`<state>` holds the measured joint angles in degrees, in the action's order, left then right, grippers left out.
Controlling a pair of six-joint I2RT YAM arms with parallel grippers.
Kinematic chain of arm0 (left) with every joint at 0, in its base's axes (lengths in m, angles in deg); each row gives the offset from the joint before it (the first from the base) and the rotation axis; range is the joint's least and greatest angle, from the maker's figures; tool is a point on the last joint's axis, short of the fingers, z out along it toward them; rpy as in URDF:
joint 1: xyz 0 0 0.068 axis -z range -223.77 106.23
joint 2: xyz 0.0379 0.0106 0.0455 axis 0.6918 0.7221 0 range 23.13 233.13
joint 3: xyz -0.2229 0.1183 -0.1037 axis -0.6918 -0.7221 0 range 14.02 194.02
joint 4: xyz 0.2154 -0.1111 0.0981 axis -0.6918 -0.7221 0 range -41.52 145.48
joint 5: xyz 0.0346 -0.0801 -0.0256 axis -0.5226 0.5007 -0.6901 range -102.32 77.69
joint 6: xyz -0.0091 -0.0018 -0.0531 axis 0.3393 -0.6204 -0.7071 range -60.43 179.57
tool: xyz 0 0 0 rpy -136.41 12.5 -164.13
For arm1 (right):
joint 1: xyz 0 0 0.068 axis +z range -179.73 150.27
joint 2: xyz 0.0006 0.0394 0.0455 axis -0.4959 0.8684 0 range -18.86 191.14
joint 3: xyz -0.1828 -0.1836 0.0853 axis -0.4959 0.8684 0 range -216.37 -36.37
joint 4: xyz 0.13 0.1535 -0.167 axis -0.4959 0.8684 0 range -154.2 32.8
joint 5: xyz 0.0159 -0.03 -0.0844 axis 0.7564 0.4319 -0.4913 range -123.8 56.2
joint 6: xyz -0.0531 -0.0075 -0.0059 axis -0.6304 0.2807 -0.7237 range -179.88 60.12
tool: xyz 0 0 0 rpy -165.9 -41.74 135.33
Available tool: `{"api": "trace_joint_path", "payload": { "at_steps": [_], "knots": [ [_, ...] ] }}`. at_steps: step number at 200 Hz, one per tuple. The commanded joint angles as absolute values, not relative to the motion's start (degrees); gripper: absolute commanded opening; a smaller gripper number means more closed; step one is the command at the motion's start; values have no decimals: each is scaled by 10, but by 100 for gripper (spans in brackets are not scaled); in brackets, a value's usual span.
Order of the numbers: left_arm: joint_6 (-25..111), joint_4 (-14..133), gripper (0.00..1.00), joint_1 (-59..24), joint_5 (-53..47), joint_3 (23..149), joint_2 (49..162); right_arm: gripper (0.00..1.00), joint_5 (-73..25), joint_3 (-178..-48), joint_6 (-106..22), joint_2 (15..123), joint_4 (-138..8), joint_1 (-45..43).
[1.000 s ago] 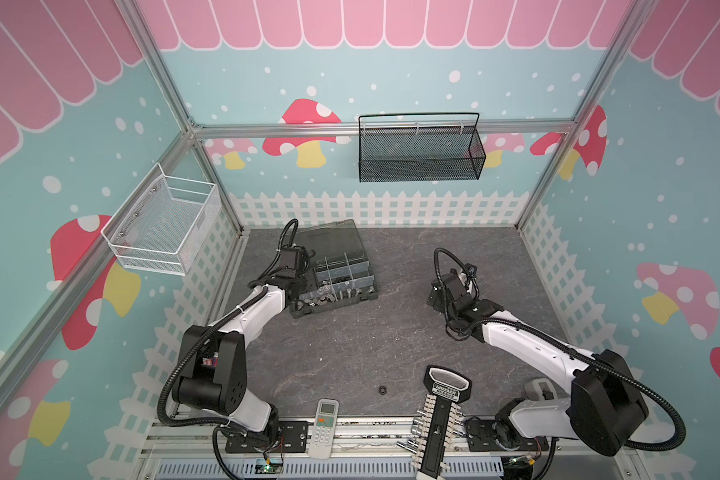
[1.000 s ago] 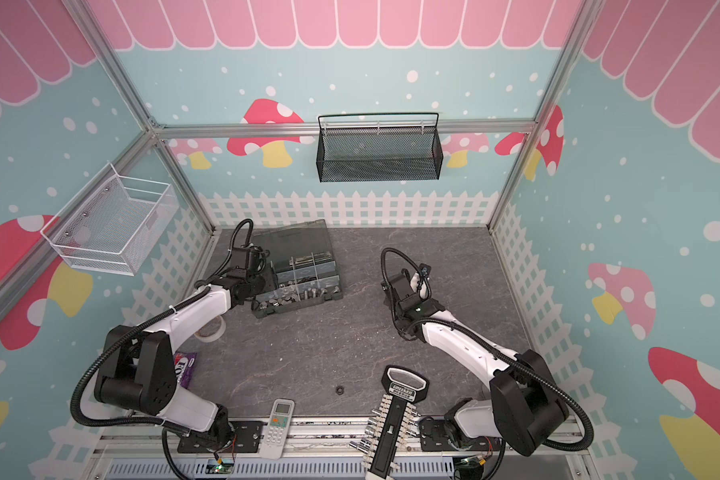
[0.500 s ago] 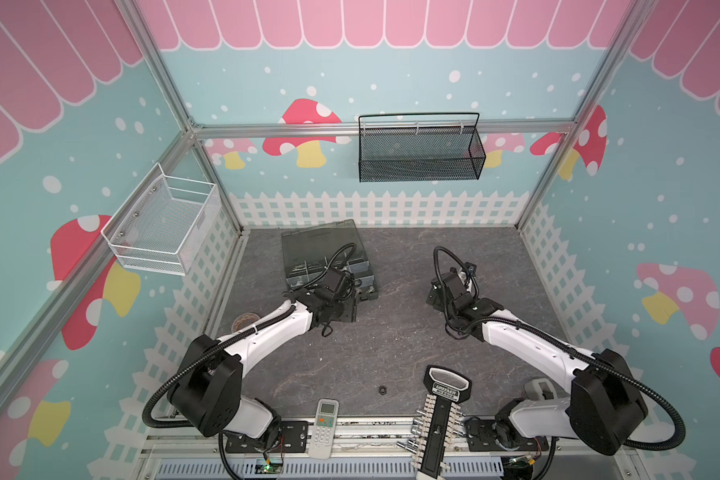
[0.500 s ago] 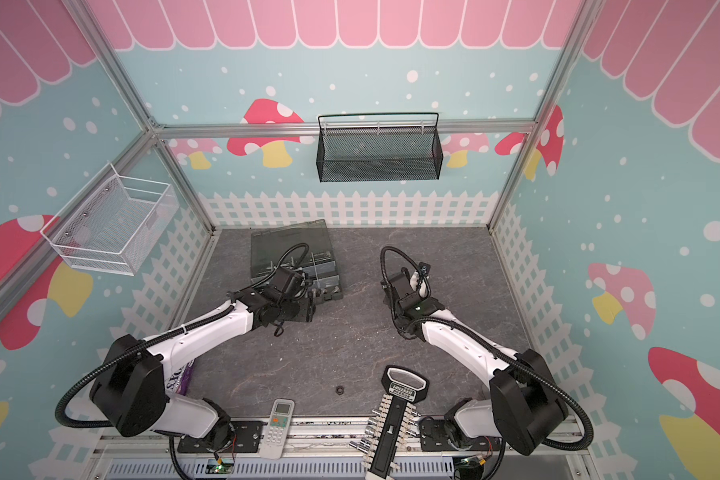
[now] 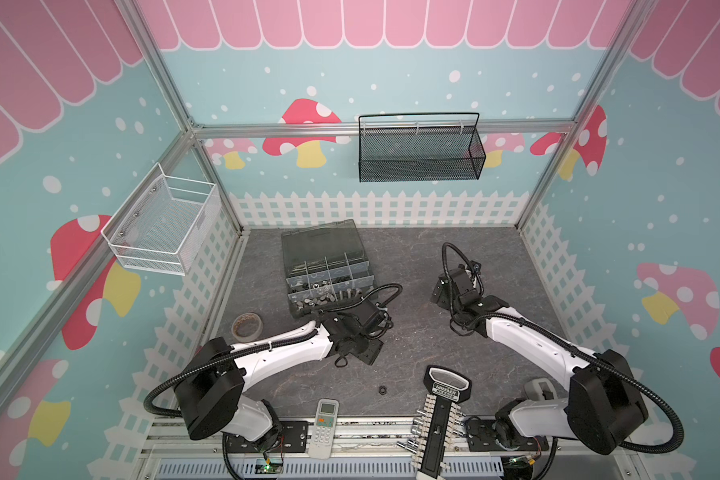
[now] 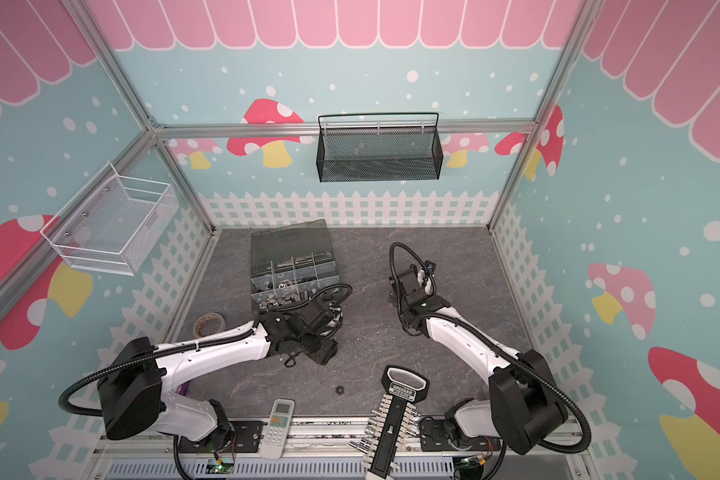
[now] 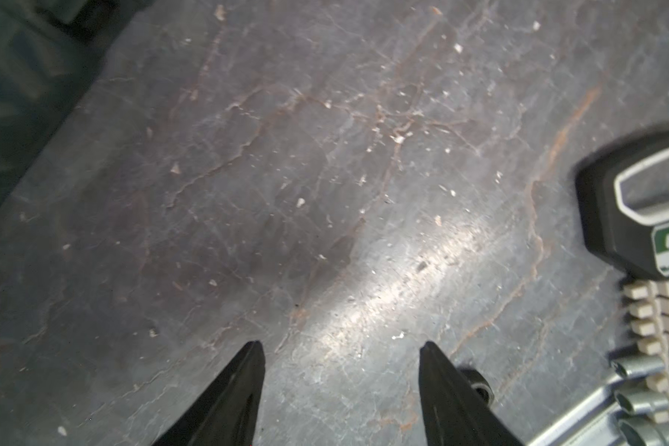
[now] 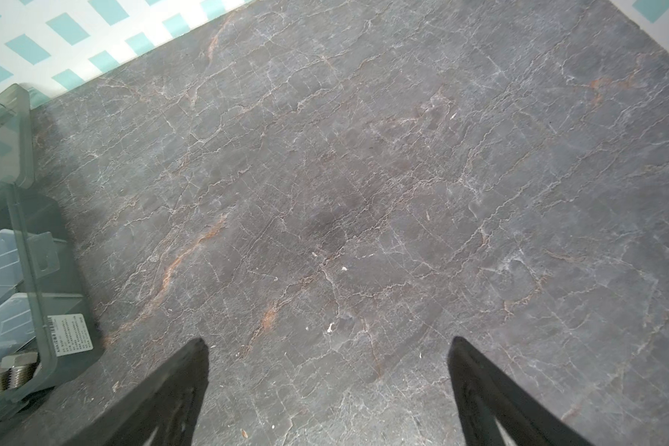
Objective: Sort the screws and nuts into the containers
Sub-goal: 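Move the left gripper to the black nut near the socket rack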
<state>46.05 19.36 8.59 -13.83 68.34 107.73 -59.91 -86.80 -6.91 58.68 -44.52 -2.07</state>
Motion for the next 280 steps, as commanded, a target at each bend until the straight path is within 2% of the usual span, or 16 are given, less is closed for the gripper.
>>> {"api": "trace_joint_path", "payload": {
  "at_steps": [1, 47, 122, 245, 280],
  "knots": [
    [497, 198, 64, 117, -119, 674, 1082, 98, -563, -867, -79, 591, -447, -40],
    [506, 193, 62, 169, -106, 659, 1089, 98, -529, -837, -89, 572, -450, -80],
    [499, 178, 60, 229, -111, 658, 1125, 98, -509, -803, -99, 549, -462, -96],
    [489, 163, 53, 245, -125, 690, 1194, 98, -521, -769, -89, 495, -469, -102],
    [490, 162, 45, 245, -123, 693, 1200, 98, -529, -763, -84, 484, -470, -102]
  ]
}}
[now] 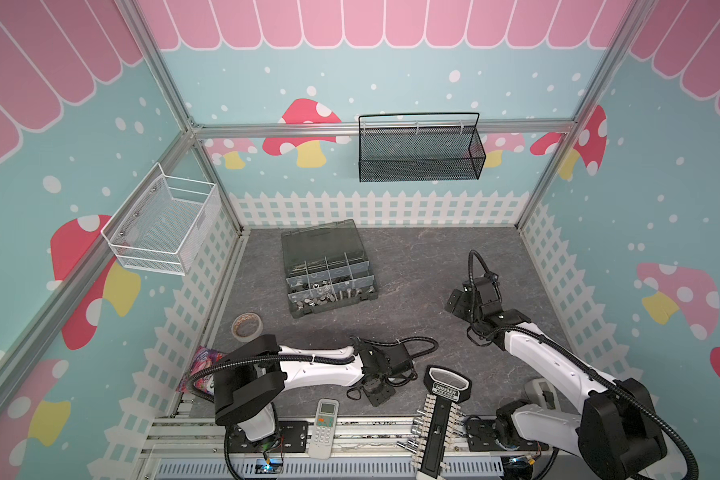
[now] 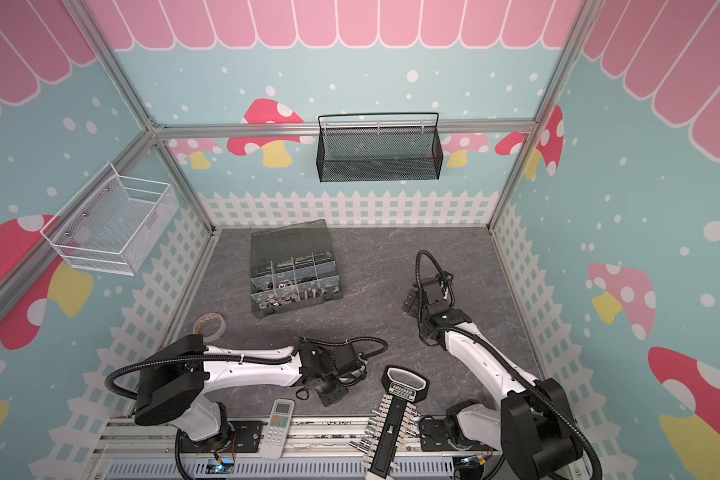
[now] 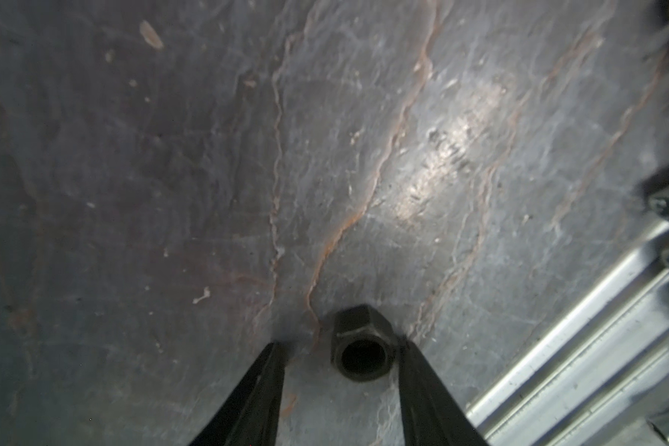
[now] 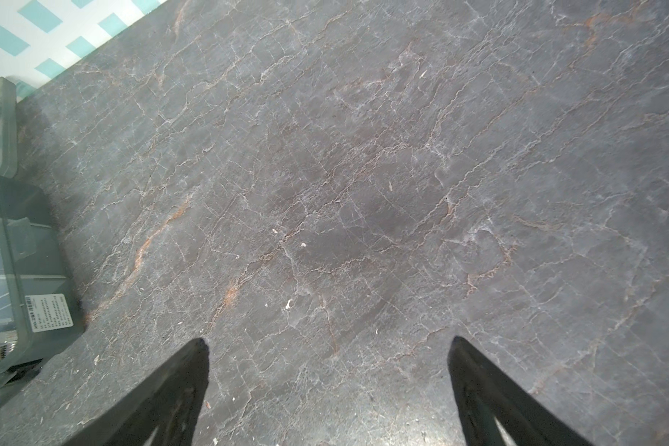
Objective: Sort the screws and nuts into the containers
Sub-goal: 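Move the left gripper to the black nut near the socket rack, then lower the left gripper around the black hex nut and close it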
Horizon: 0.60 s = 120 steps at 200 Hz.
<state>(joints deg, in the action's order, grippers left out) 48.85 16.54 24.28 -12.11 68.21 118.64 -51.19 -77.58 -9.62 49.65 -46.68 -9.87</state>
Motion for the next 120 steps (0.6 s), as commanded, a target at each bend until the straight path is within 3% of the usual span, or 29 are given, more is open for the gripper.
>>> {"api": "trace_joint_path", "payload": {
  "at_steps": [1, 50, 120],
  "knots": [
    [490, 162, 45, 245, -123, 693, 1201, 98, -529, -763, -84, 484, -470, -102],
    [495, 148, 36, 241, -117, 707, 1218, 98, -531, -766, -89, 497, -469, -102],
    [499, 140, 34, 233, -106, 715, 1230, 98, -539, -768, -91, 506, -468, -102]
  ]
}}
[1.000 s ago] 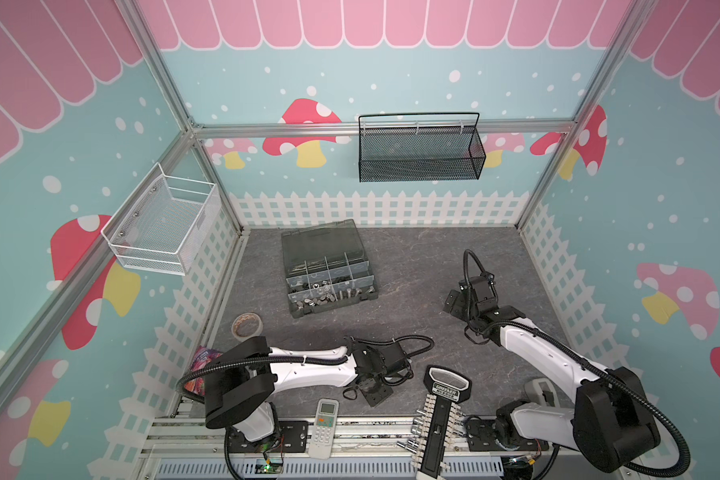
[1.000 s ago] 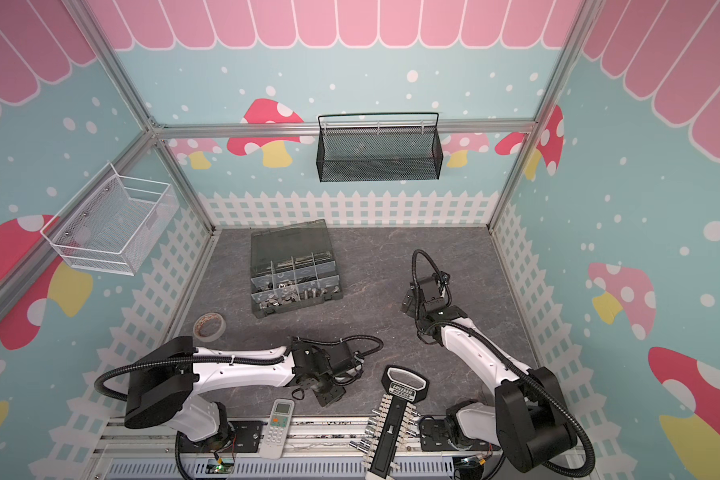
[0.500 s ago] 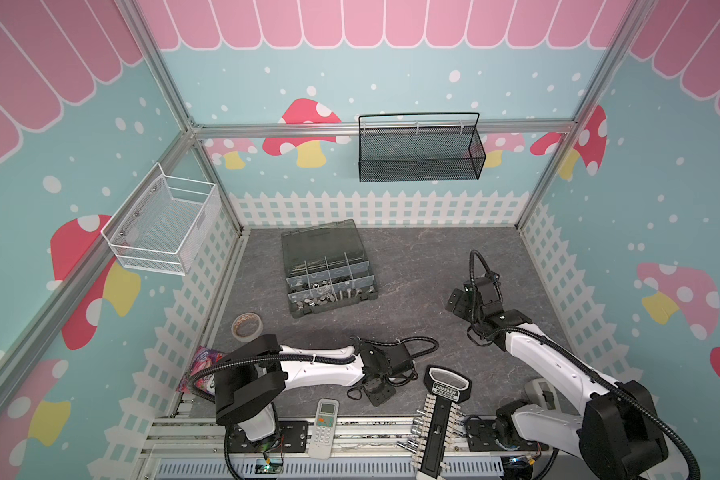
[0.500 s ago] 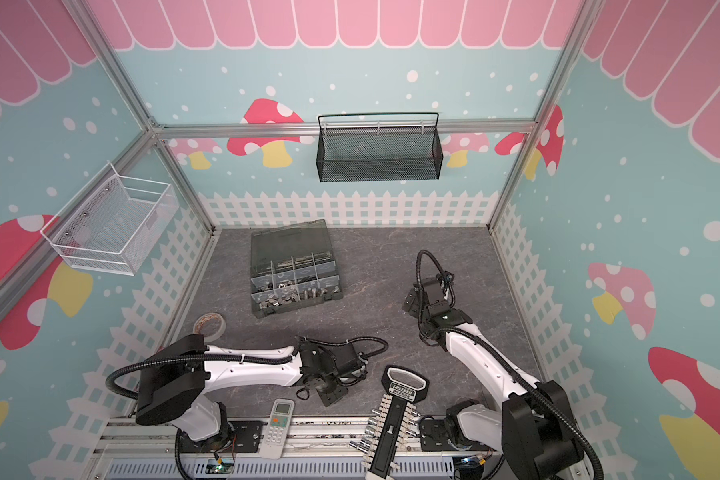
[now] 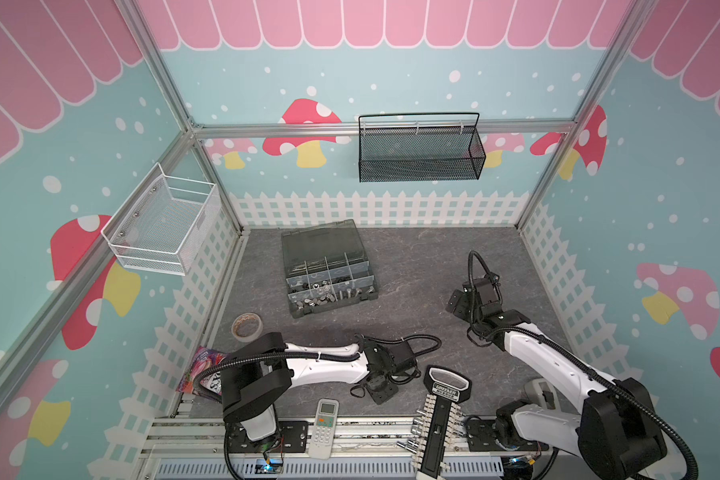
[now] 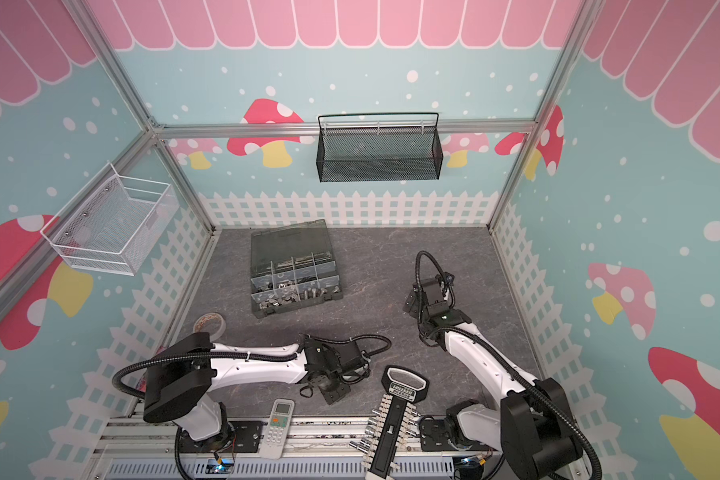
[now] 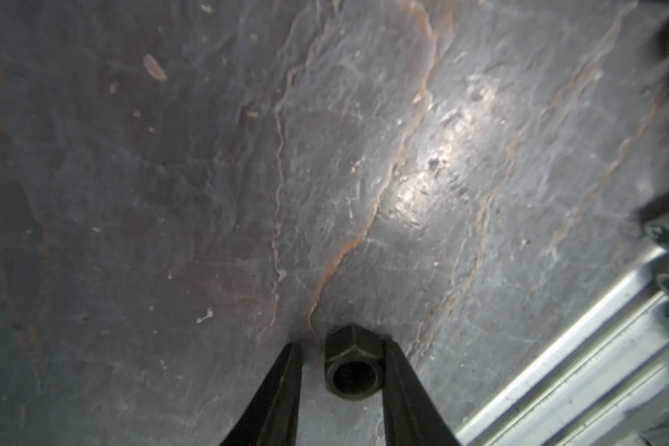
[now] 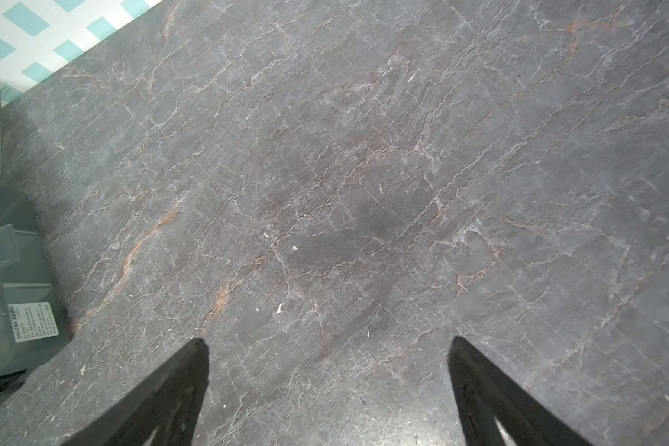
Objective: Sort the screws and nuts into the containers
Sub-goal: 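Lower the left gripper around the black hex nut and close it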
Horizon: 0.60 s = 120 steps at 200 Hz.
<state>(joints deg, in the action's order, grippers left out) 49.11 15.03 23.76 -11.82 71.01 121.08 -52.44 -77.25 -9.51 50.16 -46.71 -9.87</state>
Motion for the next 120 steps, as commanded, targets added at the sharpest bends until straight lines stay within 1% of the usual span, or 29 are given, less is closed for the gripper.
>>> {"api": "trace_joint_path", "payload": {
  "at_steps": [1, 22, 53, 112, 120],
  "knots": [
    [499, 140, 34, 233, -106, 714, 1230, 98, -539, -768, -91, 505, -468, -102],
    [502, 138, 31, 232, -104, 718, 1235, 98, -538, -767, -89, 505, -469, -102],
    [502, 136, 20, 230, -102, 719, 1236, 98, -538, -767, -90, 504, -468, -102],
    [495, 144, 16, 225, -106, 716, 1232, 98, -540, -768, -90, 506, -468, -102],
    [492, 147, 15, 221, -108, 717, 1230, 98, -540, -768, -90, 506, -468, -102]
  ]
}}
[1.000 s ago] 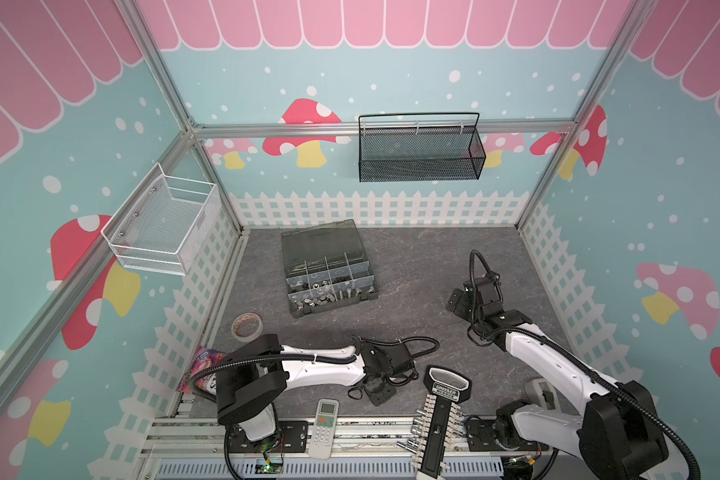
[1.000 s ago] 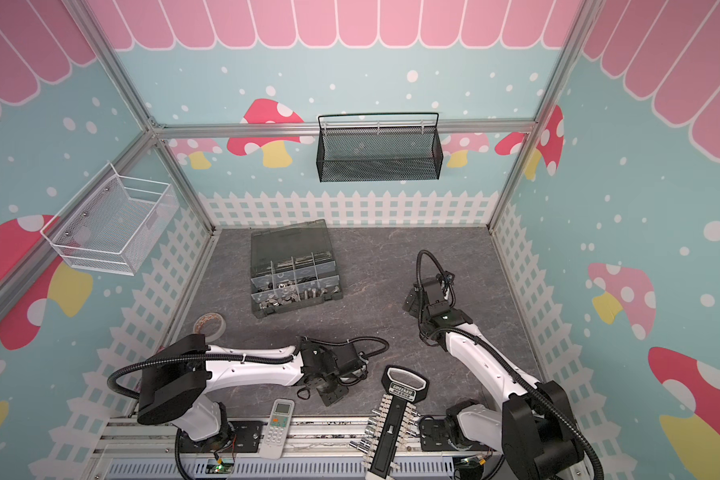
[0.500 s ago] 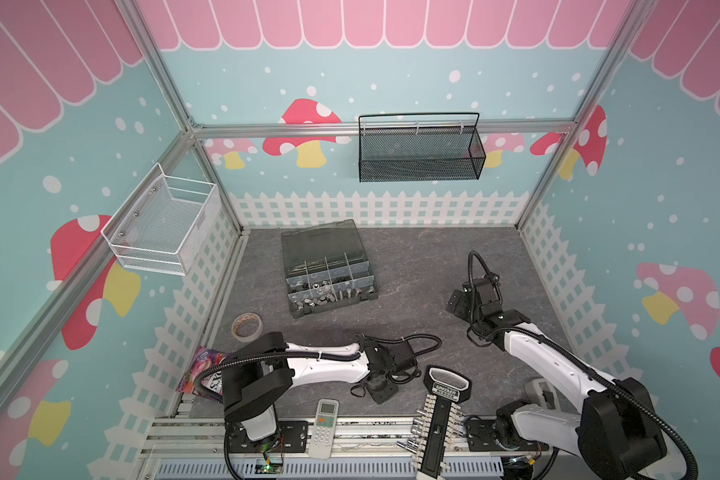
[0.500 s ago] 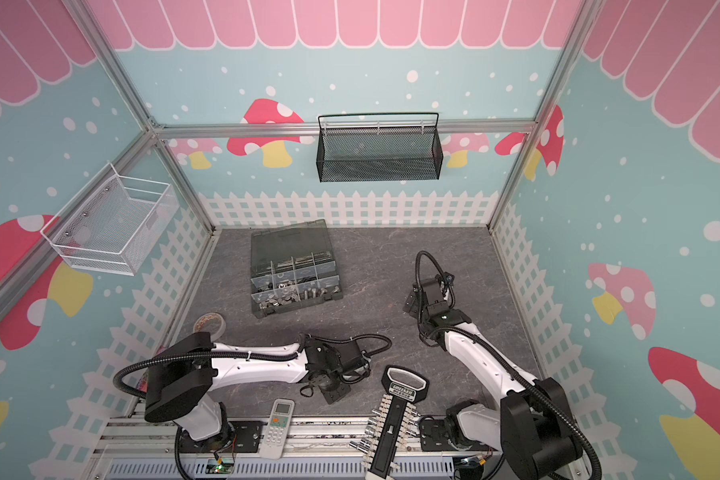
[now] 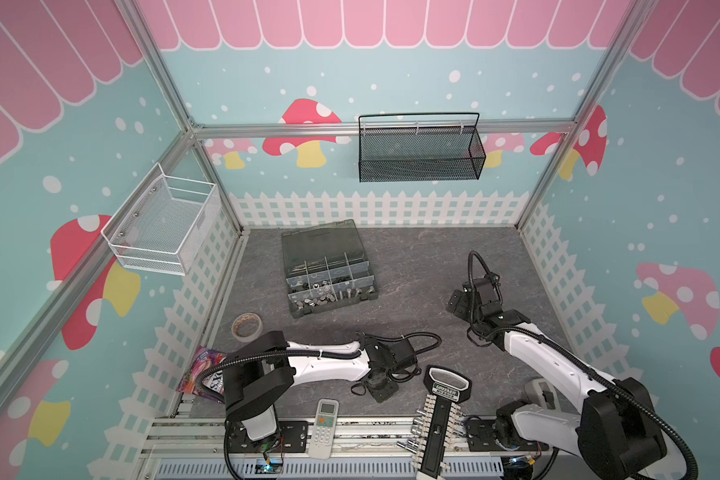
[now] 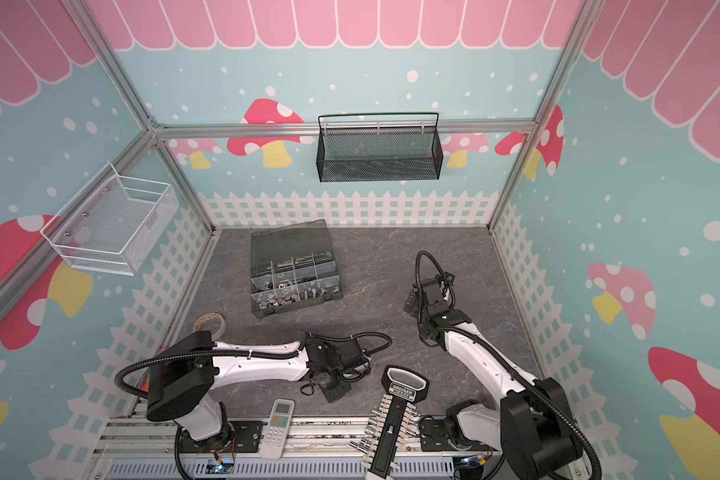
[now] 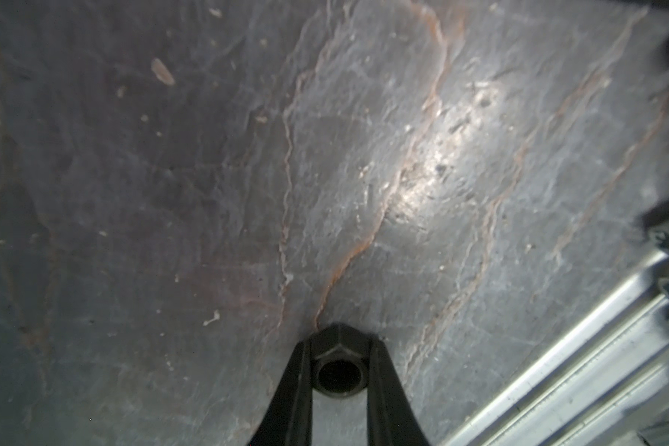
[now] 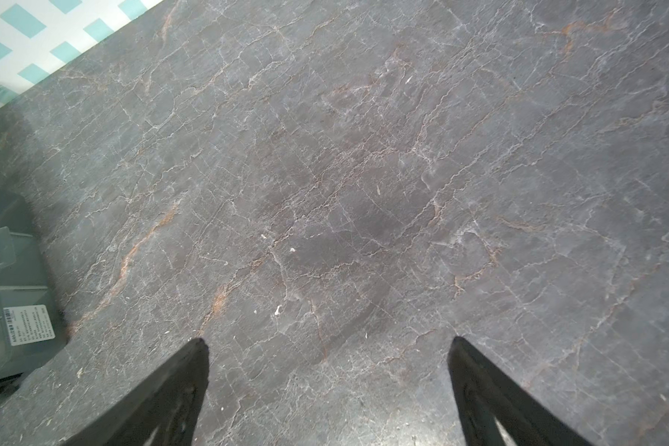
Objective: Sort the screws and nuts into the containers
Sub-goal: 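Lower the left gripper around the black hex nut and close it, then carry the black nut into the nut compartment and open the left gripper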
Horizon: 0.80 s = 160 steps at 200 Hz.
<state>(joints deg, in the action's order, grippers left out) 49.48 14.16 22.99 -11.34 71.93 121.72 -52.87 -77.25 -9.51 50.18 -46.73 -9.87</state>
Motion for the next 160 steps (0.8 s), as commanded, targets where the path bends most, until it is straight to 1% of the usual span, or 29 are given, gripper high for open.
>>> {"api": "trace_joint_path", "payload": {
  "at_steps": [1, 30, 78, 138, 160],
  "knots": [
    [492, 147, 15, 221, -108, 717, 1229, 98, -541, -768, -90, 506, -468, -102],
    [475, 154, 13, 203, -127, 718, 1215, 98, -545, -766, -88, 501, -467, -102],
    [446, 174, 13, 152, -197, 739, 1180, 98, -557, -763, -82, 489, -468, -102],
    [414, 227, 11, 39, -303, 753, 1100, 98, -571, -764, -67, 478, -471, -102],
    [413, 254, 11, -17, -330, 755, 1064, 98, -573, -765, -69, 475, -473, -102]
  ]
}}
